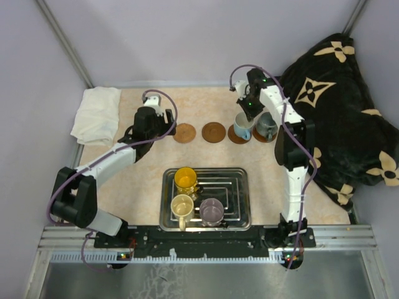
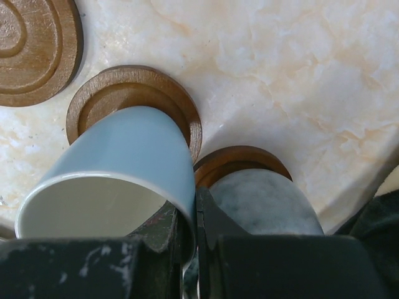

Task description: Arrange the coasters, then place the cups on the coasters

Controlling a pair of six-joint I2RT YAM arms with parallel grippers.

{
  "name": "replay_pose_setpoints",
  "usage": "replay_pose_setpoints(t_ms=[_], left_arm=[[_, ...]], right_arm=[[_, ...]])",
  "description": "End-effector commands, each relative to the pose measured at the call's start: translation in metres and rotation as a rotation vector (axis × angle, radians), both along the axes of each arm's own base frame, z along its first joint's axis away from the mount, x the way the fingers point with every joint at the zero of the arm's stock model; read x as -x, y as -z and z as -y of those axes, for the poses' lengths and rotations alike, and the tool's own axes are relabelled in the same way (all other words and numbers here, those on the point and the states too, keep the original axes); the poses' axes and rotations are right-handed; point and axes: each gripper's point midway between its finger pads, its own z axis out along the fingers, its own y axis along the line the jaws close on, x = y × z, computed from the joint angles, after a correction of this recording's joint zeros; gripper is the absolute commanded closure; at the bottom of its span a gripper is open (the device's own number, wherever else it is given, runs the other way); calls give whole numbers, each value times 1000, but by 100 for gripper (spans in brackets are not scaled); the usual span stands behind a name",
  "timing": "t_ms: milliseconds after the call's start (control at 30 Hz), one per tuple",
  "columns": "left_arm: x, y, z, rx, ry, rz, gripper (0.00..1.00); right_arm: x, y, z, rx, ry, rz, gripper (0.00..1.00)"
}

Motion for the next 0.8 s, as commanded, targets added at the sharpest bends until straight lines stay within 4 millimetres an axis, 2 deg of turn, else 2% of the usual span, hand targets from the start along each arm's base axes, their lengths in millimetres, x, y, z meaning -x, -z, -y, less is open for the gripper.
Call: replay_pose_setpoints(t_ms=[0,567,667,767], left_arm=[[-6,-3,3,-6,-1,12,20],[-9,-4,4,-4,-2,13,20],[-9,-4,4,-5,-4,15,20],[-11,-3,5,-10,3,13,20]], right_arm=[[-15,-19,-9,-10,-8,72,100],[-5,-6,-20,-30,-42,23,100],[-2,-3,-20,-14,-49,13,79],[-3,-1,-18,14,-36,23,76]])
